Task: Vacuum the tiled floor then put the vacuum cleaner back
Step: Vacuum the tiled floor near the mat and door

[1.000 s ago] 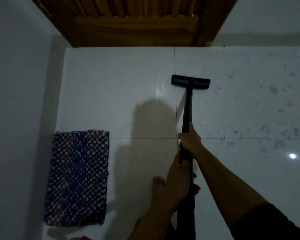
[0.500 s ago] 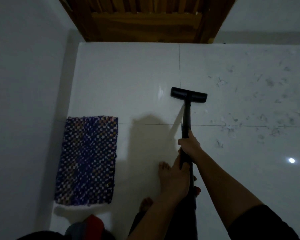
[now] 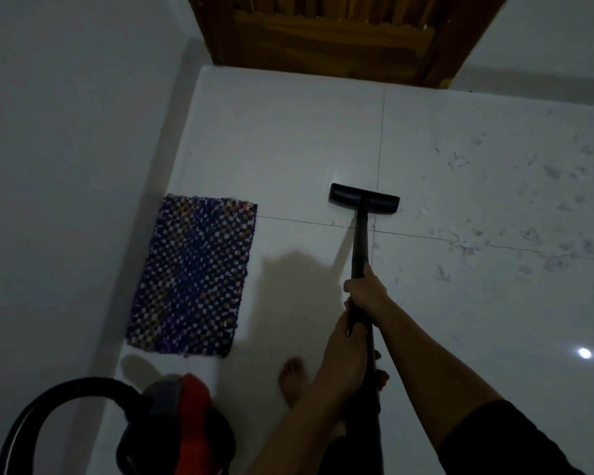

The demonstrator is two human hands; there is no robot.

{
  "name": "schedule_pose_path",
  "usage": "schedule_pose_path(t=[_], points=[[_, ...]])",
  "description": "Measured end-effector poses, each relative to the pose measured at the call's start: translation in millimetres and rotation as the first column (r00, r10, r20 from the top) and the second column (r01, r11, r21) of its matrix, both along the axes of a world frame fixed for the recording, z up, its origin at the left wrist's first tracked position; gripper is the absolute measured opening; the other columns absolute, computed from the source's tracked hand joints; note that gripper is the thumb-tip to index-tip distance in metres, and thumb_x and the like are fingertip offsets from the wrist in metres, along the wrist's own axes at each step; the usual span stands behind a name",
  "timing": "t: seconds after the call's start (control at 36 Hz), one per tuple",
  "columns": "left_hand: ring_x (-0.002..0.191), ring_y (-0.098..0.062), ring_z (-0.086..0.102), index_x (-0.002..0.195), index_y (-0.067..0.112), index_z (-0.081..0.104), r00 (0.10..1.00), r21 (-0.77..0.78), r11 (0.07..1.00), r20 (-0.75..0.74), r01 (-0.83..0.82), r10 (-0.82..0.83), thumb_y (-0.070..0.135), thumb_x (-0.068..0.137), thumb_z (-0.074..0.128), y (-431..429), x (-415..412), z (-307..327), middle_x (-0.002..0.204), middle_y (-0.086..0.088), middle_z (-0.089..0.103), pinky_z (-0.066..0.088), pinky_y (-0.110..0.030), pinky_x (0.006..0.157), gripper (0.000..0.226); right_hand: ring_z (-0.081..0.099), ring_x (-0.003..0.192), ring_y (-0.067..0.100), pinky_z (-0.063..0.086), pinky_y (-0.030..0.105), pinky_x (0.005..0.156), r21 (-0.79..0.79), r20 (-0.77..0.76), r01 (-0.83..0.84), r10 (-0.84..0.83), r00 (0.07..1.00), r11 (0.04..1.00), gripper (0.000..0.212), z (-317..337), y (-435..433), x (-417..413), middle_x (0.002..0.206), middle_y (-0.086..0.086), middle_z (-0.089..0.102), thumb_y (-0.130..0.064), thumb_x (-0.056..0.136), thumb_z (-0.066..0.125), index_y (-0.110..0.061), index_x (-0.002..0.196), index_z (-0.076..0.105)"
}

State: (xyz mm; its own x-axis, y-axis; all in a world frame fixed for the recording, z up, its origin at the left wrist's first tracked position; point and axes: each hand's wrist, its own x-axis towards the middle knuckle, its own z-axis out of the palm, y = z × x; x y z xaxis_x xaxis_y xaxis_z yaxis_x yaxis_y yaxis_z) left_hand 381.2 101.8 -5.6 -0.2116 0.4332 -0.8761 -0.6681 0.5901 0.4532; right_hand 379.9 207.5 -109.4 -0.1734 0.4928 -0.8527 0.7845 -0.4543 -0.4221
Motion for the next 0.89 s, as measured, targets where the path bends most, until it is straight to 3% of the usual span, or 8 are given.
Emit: schedule_pose_path(t=[0.22,0.39,0.56,0.69,0.89], points=[[0.058,-0.016,0.05,0.123,0.026,0.05,1.0,0.019,1.0,-0.025,-0.008,0.008,0.028,0.102,0.028,-32,31,1,0.082,-0.007,0.051,0.044,-0.017,0.038,0.031,0.052,0.057,0.021,0.04,0.024,0.041,0.005,0.01,-0.046,0.046,0.999,0.999,0.078,-3,-29,29,0.115,0.023,0.054,-0.002,0.092,0.047,-0.03,0.154,0.009],[0.06,-0.016,0.05,0.134,0.025,0.045,0.999,0.024,0.999,-0.005,-0.042,0.042,0.029,0.102,0.03,-52,55,-4,0.083,-0.007,0.05,0.045,-0.018,0.038,0.036,0.051,0.057,0.019,0.037,0.019,0.033,0.008,0.022,-0.091,0.091,0.996,0.996,0.076,-5,-49,50,0.123,0.024,0.055,-0.003,0.093,0.047,-0.029,0.154,0.008],[0.061,-0.016,0.051,0.135,0.025,0.044,0.998,0.034,0.997,-0.003,-0.068,0.068,0.031,0.102,0.03,-72,70,-7,0.089,-0.01,0.052,0.047,-0.019,0.041,0.036,0.049,0.058,0.018,0.036,0.022,0.041,0.038,0.027,-0.141,0.14,0.99,0.989,0.075,-11,-68,61,0.105,0.017,0.05,-0.003,0.093,0.047,-0.026,0.154,0.01],[0.067,-0.017,0.053,0.135,0.024,0.044,0.998,0.028,0.997,0.007,-0.067,0.067,0.031,0.102,0.03,-84,80,-13,0.091,-0.01,0.052,0.049,-0.021,0.044,0.037,0.051,0.058,0.021,0.04,0.025,0.039,0.024,0.054,-0.091,0.09,0.995,0.996,0.075,-24,-79,70,0.125,0.025,0.052,-0.002,0.093,0.046,-0.029,0.153,0.012],[0.064,-0.017,0.053,0.132,0.023,0.045,0.998,0.03,0.999,0.034,-0.044,0.043,0.029,0.101,0.03,-109,104,-18,0.085,-0.01,0.052,0.049,-0.023,0.045,0.035,0.052,0.057,0.023,0.04,0.026,0.041,0.034,0.06,-0.062,0.06,0.996,0.998,0.072,-36,-102,101,0.129,0.028,0.049,-0.003,0.092,0.046,-0.024,0.154,0.014]])
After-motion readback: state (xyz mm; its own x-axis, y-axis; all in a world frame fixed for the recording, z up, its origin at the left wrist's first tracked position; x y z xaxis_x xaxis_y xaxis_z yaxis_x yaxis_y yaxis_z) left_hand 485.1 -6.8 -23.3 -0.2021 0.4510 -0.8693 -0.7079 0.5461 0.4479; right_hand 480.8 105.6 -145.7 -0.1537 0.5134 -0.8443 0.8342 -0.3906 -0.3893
